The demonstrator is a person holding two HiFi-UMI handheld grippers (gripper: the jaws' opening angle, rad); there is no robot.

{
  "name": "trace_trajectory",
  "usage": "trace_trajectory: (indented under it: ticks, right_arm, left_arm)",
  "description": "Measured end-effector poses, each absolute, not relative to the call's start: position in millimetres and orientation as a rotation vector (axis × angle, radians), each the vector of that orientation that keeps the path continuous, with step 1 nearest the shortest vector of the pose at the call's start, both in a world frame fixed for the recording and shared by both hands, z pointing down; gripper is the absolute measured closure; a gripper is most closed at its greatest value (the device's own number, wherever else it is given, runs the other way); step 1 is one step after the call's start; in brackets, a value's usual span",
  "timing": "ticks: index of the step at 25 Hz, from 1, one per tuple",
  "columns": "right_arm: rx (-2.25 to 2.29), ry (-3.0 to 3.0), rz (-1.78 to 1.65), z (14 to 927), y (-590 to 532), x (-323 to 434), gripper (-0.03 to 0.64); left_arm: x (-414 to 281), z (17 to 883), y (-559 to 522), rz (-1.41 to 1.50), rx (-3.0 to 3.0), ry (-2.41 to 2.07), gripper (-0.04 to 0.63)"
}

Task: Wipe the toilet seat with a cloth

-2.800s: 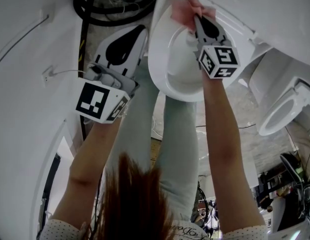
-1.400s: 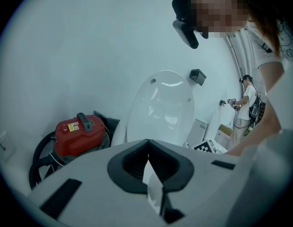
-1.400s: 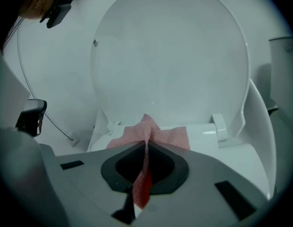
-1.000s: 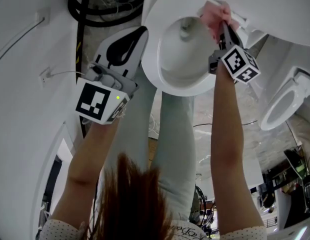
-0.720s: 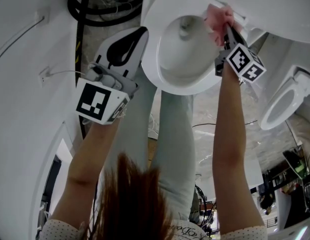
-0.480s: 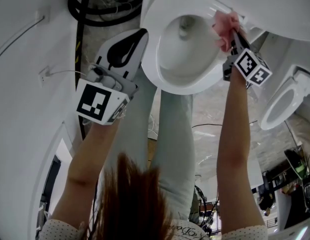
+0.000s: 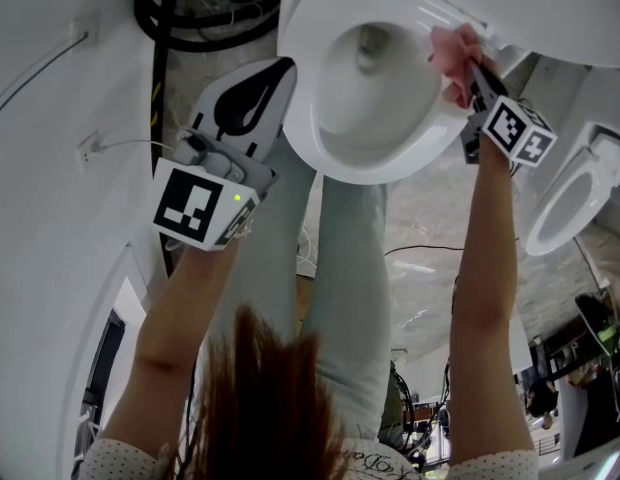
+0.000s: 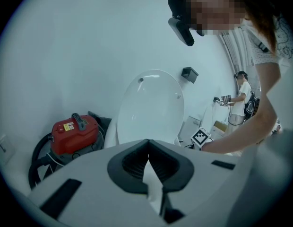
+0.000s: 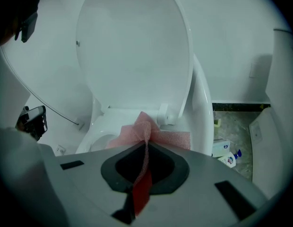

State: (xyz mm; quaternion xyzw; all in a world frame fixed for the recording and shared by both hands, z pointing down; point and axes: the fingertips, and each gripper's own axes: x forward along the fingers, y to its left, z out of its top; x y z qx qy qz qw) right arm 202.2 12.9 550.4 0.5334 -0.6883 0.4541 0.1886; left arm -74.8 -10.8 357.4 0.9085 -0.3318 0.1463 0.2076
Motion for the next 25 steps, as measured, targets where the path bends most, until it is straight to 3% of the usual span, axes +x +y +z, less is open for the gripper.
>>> trace_trajectory:
  ticks: [12,25]
  right_arm:
    - [1.296,-1.954,1.203,559,62,198,0.597]
    - [1.558,-1.923,1.205,550,98,166,0.595]
  left_arm:
    - [-75,354,-2,0.398,2.540,-0.913,0.597]
    - [-78,329,-1,0.391,2.586,-0.882,0.597]
